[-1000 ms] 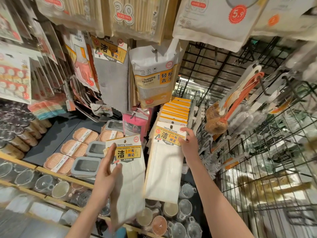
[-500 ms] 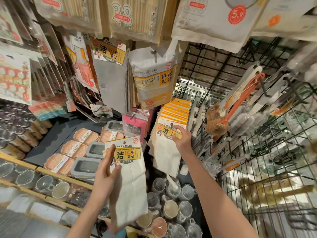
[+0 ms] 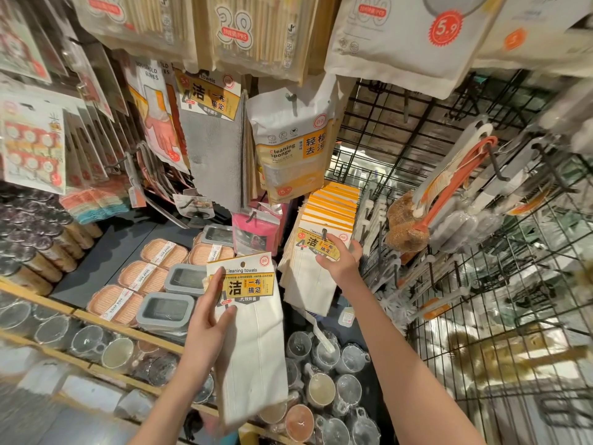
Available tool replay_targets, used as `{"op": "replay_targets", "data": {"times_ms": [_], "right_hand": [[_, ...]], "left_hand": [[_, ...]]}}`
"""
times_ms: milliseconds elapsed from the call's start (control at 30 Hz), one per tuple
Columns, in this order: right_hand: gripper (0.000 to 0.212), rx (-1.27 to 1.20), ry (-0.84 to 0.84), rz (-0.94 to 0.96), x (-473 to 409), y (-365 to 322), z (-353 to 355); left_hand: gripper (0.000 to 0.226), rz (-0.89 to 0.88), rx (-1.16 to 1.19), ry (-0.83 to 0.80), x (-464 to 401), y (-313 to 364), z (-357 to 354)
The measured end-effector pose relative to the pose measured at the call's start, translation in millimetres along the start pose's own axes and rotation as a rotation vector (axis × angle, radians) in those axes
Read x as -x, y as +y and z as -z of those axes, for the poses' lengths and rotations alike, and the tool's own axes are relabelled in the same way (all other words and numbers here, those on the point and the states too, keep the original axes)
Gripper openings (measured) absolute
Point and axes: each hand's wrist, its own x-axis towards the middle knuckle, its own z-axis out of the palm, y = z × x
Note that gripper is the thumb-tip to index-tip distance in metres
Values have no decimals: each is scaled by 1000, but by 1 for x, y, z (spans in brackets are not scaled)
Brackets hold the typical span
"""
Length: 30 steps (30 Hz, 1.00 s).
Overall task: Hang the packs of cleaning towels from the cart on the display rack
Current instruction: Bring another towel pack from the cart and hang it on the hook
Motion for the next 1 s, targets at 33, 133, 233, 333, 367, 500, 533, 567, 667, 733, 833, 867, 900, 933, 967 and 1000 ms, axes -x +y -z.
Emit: {"op": "replay_targets", "data": {"times_ms": [33, 133, 233, 333, 367, 500, 533, 567, 667, 733, 833, 867, 900, 933, 967, 1000], "right_hand": [[53, -10, 3, 24, 4, 0, 1], [51, -22, 23, 96, 20, -5, -1], [48, -7, -35, 149, 39, -14, -10], [47, -84, -203, 139, 56, -23, -21], [48, -138, -272, 110, 62, -25, -25], [55, -240, -347, 52, 71, -21, -37], [57, -278, -335, 48, 72, -18, -37], [58, -326, -322, 44, 72, -16, -35], [58, -384, -270, 45, 72, -12, -26], [47, -336, -232, 62, 71, -12, -20], [29, -281, -176, 80, 67, -13, -9], [28, -254, -146, 93, 65, -12, -5], [27, -232, -113, 108, 62, -10, -1], [27, -220, -77, 117, 60, -9, 4], [26, -228, -47, 120, 57, -8, 7], [26, -242, -22, 117, 53, -7, 11]], "left_hand": [[73, -7, 1, -2, 0, 0, 0], [74, -20, 5, -10, 0, 0, -2], [73, -39, 11, -41, 0, 1, -4], [71, -54, 27, -56, 0, 0, -7], [70, -63, 27, -59, 1, -1, -8], [67, -102, 24, -82, -1, -5, -13], [67, -110, 26, -90, -2, -5, -15], [66, -119, 27, -101, -3, -6, -16], [66, -134, 40, -140, -8, -7, -24], [66, -133, 59, -169, -13, -6, -33], [67, -144, 57, -221, -25, -4, -48], [67, -149, 49, -240, -30, -2, -53], [67, -155, 38, -260, -35, -1, -58], [67, -163, 25, -282, -41, 0, -63], [67, -170, 11, -308, -47, 2, -68], [67, -177, 3, -337, -52, 3, -73]]}}
